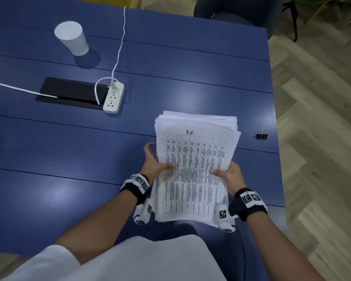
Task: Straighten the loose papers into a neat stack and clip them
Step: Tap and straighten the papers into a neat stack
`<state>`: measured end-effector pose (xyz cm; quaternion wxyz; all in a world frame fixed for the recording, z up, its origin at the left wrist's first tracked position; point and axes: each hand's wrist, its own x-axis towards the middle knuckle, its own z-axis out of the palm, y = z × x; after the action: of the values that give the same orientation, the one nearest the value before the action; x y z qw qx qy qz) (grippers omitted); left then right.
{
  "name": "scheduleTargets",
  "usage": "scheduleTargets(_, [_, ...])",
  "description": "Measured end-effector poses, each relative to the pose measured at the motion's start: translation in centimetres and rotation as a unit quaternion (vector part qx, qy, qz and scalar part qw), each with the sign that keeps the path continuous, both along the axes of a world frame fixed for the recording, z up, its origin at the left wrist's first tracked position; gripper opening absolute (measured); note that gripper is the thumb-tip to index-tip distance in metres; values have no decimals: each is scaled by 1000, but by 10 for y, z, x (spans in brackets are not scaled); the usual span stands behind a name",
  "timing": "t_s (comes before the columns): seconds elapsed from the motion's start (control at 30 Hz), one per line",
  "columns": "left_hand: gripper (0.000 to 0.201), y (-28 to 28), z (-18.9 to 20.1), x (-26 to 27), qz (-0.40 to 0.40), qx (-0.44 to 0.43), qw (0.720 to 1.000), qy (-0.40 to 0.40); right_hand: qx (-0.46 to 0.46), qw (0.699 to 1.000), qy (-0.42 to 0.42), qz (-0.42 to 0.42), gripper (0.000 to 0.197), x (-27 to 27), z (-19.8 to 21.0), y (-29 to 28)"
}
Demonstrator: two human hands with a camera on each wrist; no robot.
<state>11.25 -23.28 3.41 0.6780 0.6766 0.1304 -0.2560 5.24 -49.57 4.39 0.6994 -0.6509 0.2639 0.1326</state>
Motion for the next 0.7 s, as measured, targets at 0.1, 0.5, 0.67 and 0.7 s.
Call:
scheduleTargets(0.1, [63,-6,36,16,-5,-12,998,-54,-16,998,-62,-27,36,3,27,5])
scheduleTargets(0.5, [54,-28,100,3,64,-15,947,-315,-77,951,-290,-72,41,7,102,12])
scheduleTargets(0.67, [93,-6,111,26,-52,-78,951,-293,-129,939,-318,-13,78,17,118,-12])
scheduleTargets(0.7, [91,-7,113,28,-89,-73,953,-282,-124,944,-306,1,77,20,120,-8])
